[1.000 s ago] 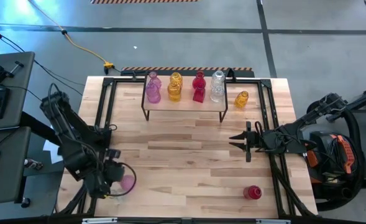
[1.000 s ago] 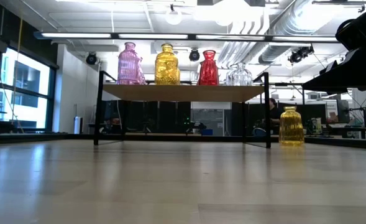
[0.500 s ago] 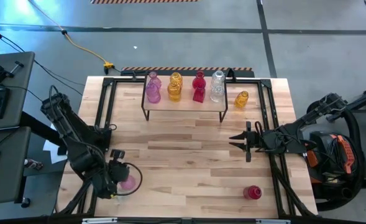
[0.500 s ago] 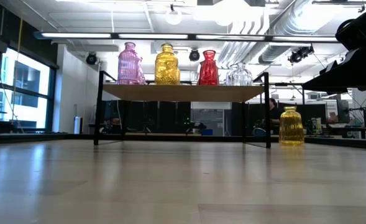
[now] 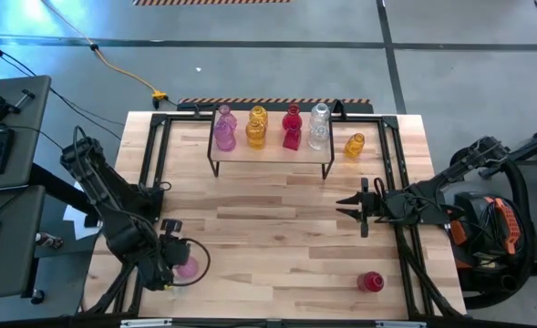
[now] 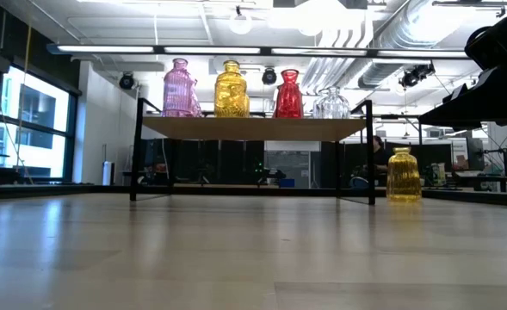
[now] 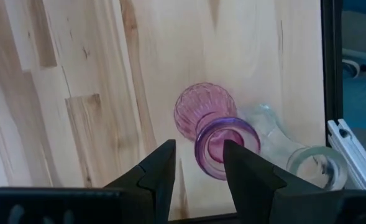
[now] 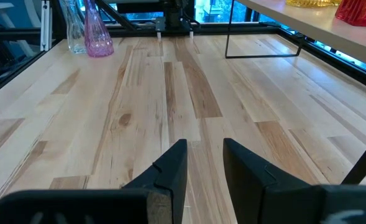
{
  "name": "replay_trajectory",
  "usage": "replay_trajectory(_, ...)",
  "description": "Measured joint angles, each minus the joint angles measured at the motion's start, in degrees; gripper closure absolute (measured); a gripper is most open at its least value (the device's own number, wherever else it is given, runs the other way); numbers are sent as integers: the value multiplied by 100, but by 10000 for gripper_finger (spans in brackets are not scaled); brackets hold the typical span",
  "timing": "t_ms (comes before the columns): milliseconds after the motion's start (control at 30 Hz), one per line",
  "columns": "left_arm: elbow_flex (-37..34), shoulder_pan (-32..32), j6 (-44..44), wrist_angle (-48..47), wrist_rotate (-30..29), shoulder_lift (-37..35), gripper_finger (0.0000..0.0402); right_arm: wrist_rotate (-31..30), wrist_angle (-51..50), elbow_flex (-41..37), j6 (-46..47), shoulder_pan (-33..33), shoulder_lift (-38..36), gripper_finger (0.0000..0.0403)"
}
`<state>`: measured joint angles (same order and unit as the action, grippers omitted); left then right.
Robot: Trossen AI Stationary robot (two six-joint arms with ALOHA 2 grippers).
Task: Sort vases onto shelf
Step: Put the purple vase on the shelf aligned with the other purple vases
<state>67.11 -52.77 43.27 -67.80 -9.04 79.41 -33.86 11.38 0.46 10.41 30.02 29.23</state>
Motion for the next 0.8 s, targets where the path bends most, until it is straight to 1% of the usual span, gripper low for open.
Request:
replay_trajectory(633,-192,2,6,178,-32,18,276,-1,-1,-1,0,0,1,315)
replay_trajectory(700,-192,24,8,178,-33,16,281,-1,1,-1,0,0,-2,315)
replay_trajectory(800,-192,26,12,194,-48,17,299,1,1,1,0,-1,-2,315)
